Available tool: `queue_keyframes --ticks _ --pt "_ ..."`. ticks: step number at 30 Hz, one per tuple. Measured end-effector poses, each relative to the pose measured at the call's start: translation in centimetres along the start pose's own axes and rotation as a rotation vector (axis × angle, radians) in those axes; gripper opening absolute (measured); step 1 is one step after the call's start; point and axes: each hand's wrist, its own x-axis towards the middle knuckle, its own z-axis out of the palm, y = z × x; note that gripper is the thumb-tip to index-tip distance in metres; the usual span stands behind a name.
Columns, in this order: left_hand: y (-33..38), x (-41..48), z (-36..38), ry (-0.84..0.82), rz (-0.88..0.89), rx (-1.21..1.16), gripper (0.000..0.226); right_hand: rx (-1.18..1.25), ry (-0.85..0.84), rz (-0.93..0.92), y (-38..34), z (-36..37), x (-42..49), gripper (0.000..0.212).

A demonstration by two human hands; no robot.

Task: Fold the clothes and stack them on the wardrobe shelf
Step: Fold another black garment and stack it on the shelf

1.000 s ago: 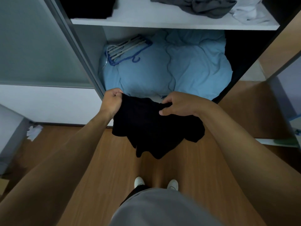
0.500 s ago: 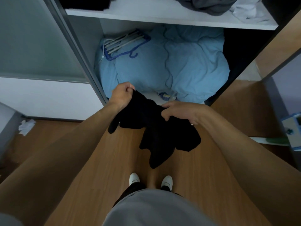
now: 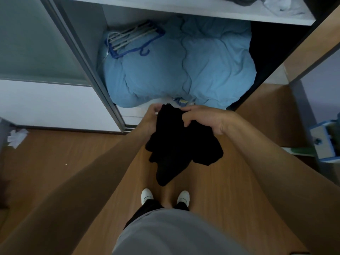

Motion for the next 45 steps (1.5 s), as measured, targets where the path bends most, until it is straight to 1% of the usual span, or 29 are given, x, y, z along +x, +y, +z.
queue_keyframes --ticks 1,2,3,4,7,9,11,12,13,14,16,17,18,19,22,25,27,29,31,33,34,36,37,38,39,40,42,43,45 --pt "-0.9 -0.1 -0.4 -0.02 0.016 0.031 0.042 0.023 0.01 0.001 0.3 -0.1 0.1 0.045" --pt "-1.6 -0.5 -1.0 0.003 0.049 0.126 0.037 0.051 0.023 0.001 0.5 -0.2 0.3 0.046" --pt "-2.2 -0.7 -1.4 -0.005 0.055 0.138 0.029 0.081 0.035 -0.004 0.7 -0.3 0.4 0.045" --pt "-2.6 -1.0 -1.6 -0.058 0.022 0.075 0.03 0.112 0.041 -0.012 0.7 -0.4 0.4 0.043" --pt "-3.2 -1.4 -2.0 -0.285 -0.009 -0.104 0.048 0.184 0.004 -0.046 0.7 -0.8 0.4 0.036" --pt "-3.2 -1.4 -2.7 -0.379 0.03 -0.098 0.059 0.243 -0.01 -0.051 0.5 -1.0 0.4 0.024" --pt "-3.1 -1.8 -2.9 -0.419 0.114 0.003 0.061 0.271 -0.023 -0.058 0.4 -1.3 0.2 0.015" --pt "-3.1 -1.8 -3.0 -0.406 0.182 0.099 0.058 0.265 -0.035 -0.064 0.4 -1.4 0.2 0.017" --pt "-3.0 -1.7 -3.1 -0.34 0.255 0.223 0.052 0.252 -0.044 -0.072 0.2 -1.5 0.2 0.019" --pt "-2.9 -1.6 -3.0 -0.216 0.337 0.366 0.045 0.243 -0.048 -0.076 0.1 -1.5 0.1 0.02" --pt "-2.9 -1.0 -3.2 0.097 0.496 0.644 0.031 0.241 -0.049 -0.074 -0.1 -1.6 0.0 0.024" --pt "-2.9 -0.8 -3.3 0.204 0.551 0.721 0.024 0.25 -0.048 -0.072 -0.2 -1.7 -0.1 0.024" --pt "-2.9 -0.7 -3.3 0.235 0.571 0.731 0.02 0.262 -0.047 -0.075 -0.3 -1.7 -0.1 0.022" --pt "-2.9 -0.8 -3.3 0.201 0.555 0.685 0.019 0.272 -0.041 -0.08 -0.4 -1.7 -0.2 0.019" --pt "-2.6 -1.2 -2.6 -0.064 0.419 0.515 0.025 0.257 -0.024 -0.091 -0.6 -1.3 -0.2 0.008" --pt "-2.0 -1.4 -2.5 -0.226 0.367 0.424 0.02 0.222 -0.012 -0.089 -1.1 -1.1 -0.4 0.007" --pt "-1.5 -1.6 -2.8 -0.318 0.317 0.426 0.018 0.227 0.016 -0.078 -1.4 -1.6 -0.5 0.008" --pt "-1.3 -1.8 -3.0 -0.353 0.268 0.541 0.019 0.206 0.079 -0.065 -1.9 -2.1 -0.6 0.008" --pt "-1.2 -2.2 -2.4 -0.336 0.232 0.671 0.029 0.161 0.203 -0.06 -2.4 -2.5 -0.4 0.01" --pt "-1.1 -2.4 -1.6 -0.316 0.195 0.702 0.032 0.169 0.331 -0.08 -2.8 -2.8 -0.1 0.013" --pt "-1.1 -2.6 -1.3 -0.315 0.176 0.677 0.038 0.229 0.373 -0.103 -3.1 -3.0 0.1 0.01" --pt "-0.9 -2.9 -0.7 -0.329 0.14 0.606 0.054 0.464 0.406 -0.172 -3.4 -3.9 0.2 0.006" --pt "-0.8 -3.1 -0.5 -0.333 0.133 0.561 0.055 0.606 0.401 -0.23 -3.4 -4.5 0.3 0.009" --pt "-0.7 -3.2 -0.3 -0.334 0.137 0.507 0.05 0.723 0.412 -0.285 -3.2 -5.3 0.5 0.011" --pt "-0.6 -3.4 0.0 -0.321 0.149 0.44 0.04 0.77 0.451 -0.302 -2.7 -5.9 0.8 0.014" --pt "-0.5 -3.4 0.2 -0.296 0.164 0.366 0.029 0.728 0.517 -0.274 -1.8 -6.3 1.1 0.02" --pt "-0.1 -3.6 0.4 -0.254 0.177 0.228 0.024 0.539 0.601 -0.13 1.1 -6.0 1.9 0.035" --pt "0.1 -3.8 0.5 -0.244 0.179 0.168 0.024 0.47 0.583 -0.038 2.9 -5.3 2.1 0.046" --pt "0.6 -4.2 0.8 -0.223 0.171 0.062 0.028 0.41 0.443 0.139 6.6 -3.6 2.5 0.084"
